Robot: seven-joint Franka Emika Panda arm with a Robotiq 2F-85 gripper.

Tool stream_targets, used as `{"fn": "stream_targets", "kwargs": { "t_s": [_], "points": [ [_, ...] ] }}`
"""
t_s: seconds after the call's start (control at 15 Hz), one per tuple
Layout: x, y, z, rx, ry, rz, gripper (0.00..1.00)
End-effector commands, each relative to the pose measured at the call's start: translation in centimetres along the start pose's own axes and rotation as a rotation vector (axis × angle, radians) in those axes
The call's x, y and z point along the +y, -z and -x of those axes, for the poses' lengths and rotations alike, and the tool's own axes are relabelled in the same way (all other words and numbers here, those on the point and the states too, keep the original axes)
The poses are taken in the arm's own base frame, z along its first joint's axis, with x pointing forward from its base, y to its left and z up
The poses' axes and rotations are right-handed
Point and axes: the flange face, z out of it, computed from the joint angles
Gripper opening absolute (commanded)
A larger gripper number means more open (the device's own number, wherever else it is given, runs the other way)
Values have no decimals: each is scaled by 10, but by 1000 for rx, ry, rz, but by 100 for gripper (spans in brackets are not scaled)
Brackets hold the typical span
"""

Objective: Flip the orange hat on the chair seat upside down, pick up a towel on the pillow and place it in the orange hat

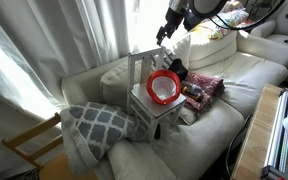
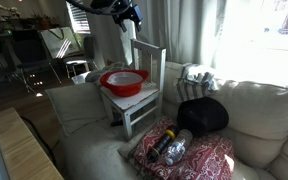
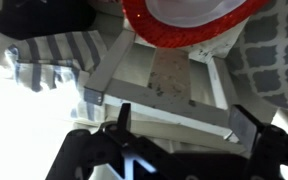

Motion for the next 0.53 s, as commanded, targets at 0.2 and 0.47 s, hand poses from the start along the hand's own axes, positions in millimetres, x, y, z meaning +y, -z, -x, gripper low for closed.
{"fn": "stream_targets", "kwargs": {
  "t_s": [0.2, 0.47],
  "points": [
    [142, -54, -51, -86, -326, 110, 100],
    [200, -97, -60, -163, -521, 77, 100]
  ]
}}
